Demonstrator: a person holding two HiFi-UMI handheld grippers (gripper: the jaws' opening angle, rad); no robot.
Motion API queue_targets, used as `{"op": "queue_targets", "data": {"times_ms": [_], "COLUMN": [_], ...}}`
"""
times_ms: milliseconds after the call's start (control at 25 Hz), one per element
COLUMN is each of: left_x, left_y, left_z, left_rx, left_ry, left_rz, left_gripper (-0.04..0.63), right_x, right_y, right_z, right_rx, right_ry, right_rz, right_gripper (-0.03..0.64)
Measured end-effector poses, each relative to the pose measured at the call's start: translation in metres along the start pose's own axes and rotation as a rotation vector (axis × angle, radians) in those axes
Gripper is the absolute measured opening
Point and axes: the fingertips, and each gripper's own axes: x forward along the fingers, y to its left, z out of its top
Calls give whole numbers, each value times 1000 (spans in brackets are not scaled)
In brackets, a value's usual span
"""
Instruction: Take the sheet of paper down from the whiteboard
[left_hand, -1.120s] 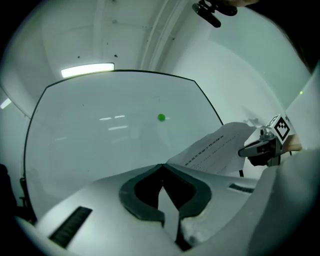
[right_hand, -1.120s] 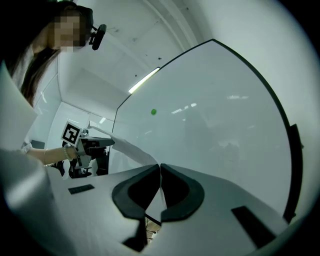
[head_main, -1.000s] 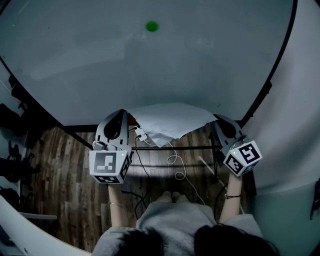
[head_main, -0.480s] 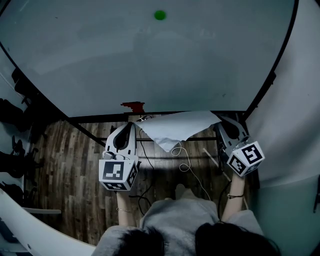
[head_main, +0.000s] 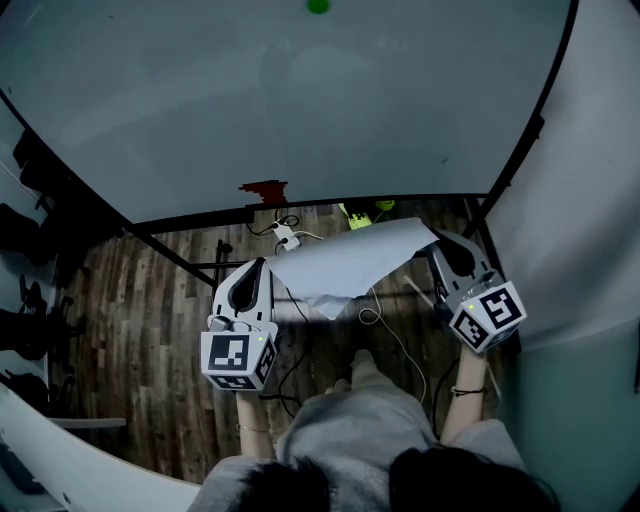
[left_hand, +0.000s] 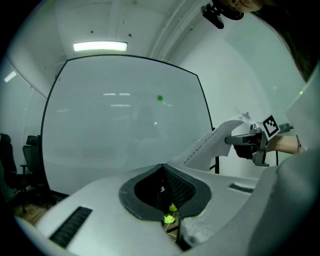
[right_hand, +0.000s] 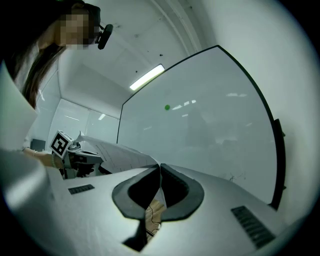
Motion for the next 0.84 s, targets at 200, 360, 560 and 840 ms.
{"op": "queue_targets", "data": {"times_ms": [200, 360, 560, 840], "left_x": [-5, -5, -8, -10], "left_y": [0, -1, -1, 0], "left_z": [-4, -4, -4, -2], "left_rx": [3, 6, 10, 13], "left_ry": [-1, -6, -13, -24], "left_rz": [1, -5, -4, -4], "left_gripper": [5, 5, 5, 5], "right_x": [-2, -2, -2, 0], "right_y": [6, 5, 4, 6], "right_z": [-2, 0, 3, 9], "right_rx": [0, -3, -6, -14], "right_ry": [-13, -25, -34, -59], "right_rz": [-1, -4, -14, -6], "right_gripper": [1, 2, 2, 1]}}
